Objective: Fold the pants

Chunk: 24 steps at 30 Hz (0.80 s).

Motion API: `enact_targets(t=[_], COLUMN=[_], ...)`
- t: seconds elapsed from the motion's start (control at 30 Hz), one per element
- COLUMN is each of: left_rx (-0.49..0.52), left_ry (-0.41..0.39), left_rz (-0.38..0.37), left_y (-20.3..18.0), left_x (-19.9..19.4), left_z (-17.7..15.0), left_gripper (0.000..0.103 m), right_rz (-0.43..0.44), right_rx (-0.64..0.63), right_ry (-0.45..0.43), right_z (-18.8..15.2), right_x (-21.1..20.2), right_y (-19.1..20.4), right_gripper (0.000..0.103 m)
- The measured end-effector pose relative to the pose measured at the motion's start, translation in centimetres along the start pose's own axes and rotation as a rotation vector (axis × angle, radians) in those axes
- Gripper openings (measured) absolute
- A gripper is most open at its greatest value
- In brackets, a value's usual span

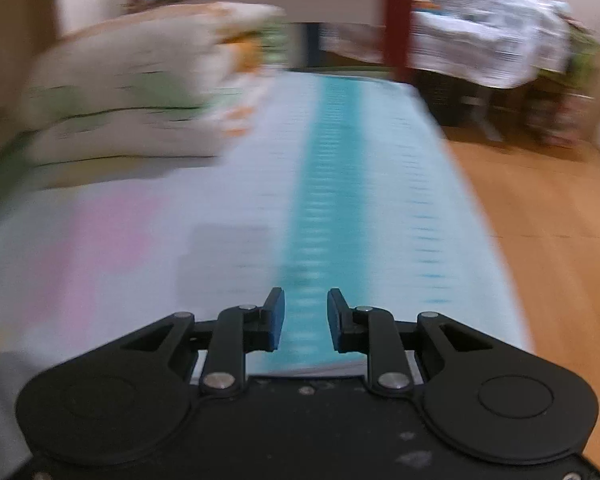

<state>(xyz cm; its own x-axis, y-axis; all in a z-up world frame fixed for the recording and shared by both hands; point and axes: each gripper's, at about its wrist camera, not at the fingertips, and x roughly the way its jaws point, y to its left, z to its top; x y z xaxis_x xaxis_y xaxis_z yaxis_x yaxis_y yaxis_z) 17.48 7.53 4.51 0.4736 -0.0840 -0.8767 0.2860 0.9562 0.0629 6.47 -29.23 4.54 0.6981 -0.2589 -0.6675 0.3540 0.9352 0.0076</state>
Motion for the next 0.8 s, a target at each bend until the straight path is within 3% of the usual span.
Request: enact_targets(t=[0.07, 0.23, 0.37, 0.43, 0.57, 0.67, 0.8], left_rx=[0.001, -0.012, -0.171, -0.147, 0.062, 0.088, 0.075], left_ry=[0.053, 0.197, 0.297, 0.278, 0.255, 0.245, 0.201], left_rz=[0.015, -0.034, -0.120, -0.118, -0.035, -0.061, -0.083], left_y=[2.1, 6.2, 9.9, 10.5, 9.1, 9.9, 10.3], left_x=[1.2, 4.0, 5.6, 5.2, 4.5, 3.7, 2.5], left_z=[-0.7, -4.0, -4.8, -5.1, -6.1, -7.3, -8.2], left_gripper=[0.045, 0.045, 0.041, 0.037, 0.037, 0.037, 0.038], right_rz=[0.090, 0.277, 0.426, 0.488, 0.602, 0.649, 0.659], right_rx=[-0.030, -0.129, -0.219, -0.282, -0.397, -0.516, -0.700], right_ry=[0.023, 0.091, 0.166, 0.202, 0.269, 0.288, 0.218], right_z=[-0.1, -1.6, -4.2, -6.0, -10.2, -13.8, -18.2], right_x=[0.2, 1.2, 1.5, 1.1, -0.3, -1.7, -3.6], right_y=[3.9, 13.9, 21.5, 24.9, 29.7, 32.3, 35.6], right_gripper=[0.026, 0.027, 0.028, 0.028, 0.029, 0.032, 0.033])
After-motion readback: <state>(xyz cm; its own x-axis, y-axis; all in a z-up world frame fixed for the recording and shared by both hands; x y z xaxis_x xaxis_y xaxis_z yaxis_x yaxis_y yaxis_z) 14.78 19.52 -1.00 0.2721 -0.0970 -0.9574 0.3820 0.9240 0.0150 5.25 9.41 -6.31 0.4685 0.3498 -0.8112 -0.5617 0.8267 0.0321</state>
